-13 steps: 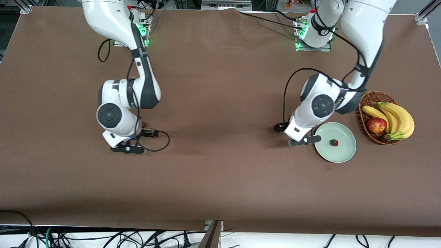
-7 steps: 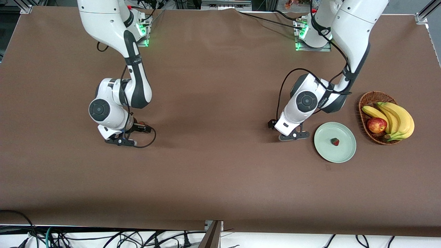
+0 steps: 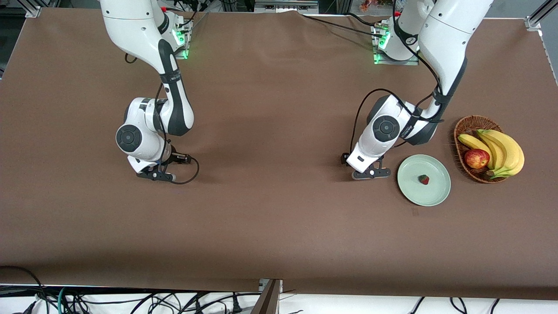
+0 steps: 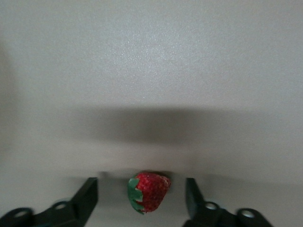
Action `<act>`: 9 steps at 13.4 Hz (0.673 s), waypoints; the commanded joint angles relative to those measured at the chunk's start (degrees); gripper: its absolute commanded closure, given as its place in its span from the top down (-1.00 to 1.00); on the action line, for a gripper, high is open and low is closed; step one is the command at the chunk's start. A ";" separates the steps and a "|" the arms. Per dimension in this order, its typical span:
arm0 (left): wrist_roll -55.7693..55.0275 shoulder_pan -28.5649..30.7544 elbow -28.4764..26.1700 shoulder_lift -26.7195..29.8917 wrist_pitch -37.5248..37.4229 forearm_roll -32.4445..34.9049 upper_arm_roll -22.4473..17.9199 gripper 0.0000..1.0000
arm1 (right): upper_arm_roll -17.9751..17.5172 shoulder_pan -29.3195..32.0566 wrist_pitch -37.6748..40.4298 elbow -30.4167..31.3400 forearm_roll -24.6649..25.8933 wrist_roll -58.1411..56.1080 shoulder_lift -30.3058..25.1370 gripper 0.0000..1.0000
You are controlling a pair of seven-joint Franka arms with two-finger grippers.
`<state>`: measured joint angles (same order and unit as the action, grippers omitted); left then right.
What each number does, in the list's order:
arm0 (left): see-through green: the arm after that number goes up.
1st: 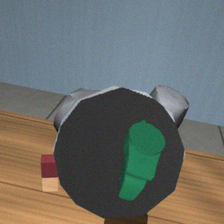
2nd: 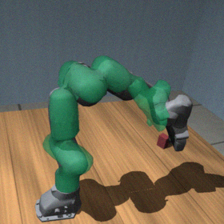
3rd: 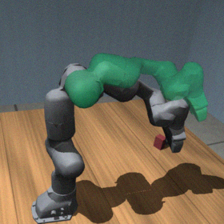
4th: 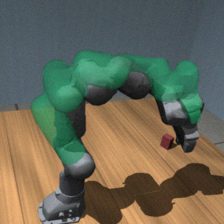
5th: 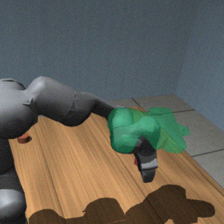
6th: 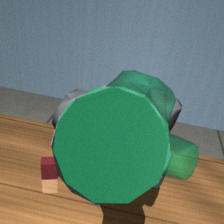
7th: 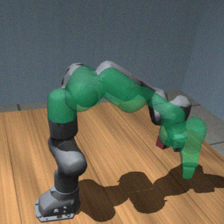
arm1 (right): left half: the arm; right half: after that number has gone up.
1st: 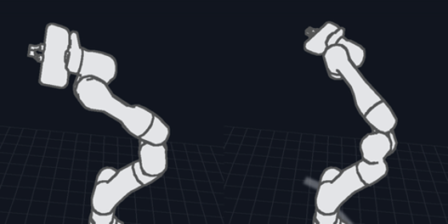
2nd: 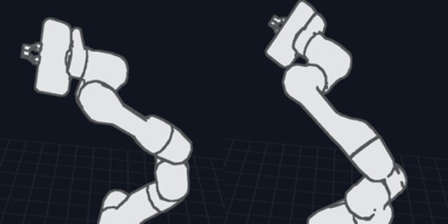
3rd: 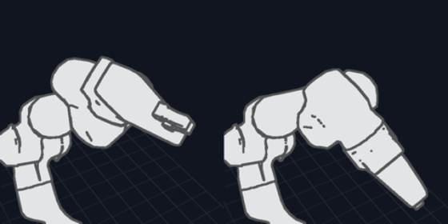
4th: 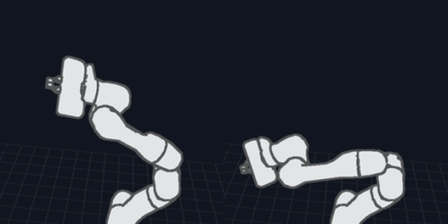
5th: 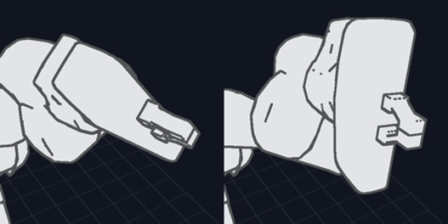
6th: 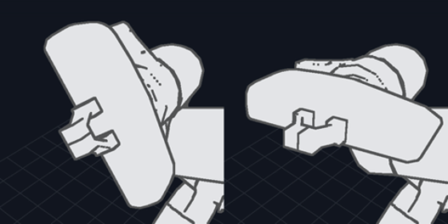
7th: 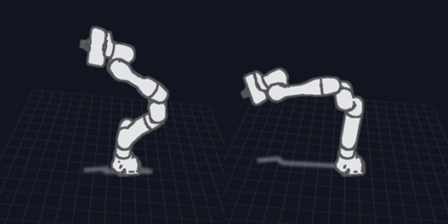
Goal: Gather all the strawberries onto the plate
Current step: 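Grasp the second strawberry with the left gripper while the right gripper reaches, then carry the strawberry to the plate while the right gripper grasps the last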
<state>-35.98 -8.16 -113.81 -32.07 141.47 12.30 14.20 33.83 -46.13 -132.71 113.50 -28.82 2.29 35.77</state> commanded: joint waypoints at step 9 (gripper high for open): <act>9.82 6.38 5.51 5.78 -13.72 1.67 -0.14 -0.82 | -1.30 -0.72 1.48 -2.20 -2.20 0.23 -2.54 -0.90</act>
<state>-32.78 -5.32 -110.69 -29.57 134.97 12.51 13.65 33.06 -46.35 -132.77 113.31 -29.59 1.28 35.18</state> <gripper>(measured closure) 0.652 0.683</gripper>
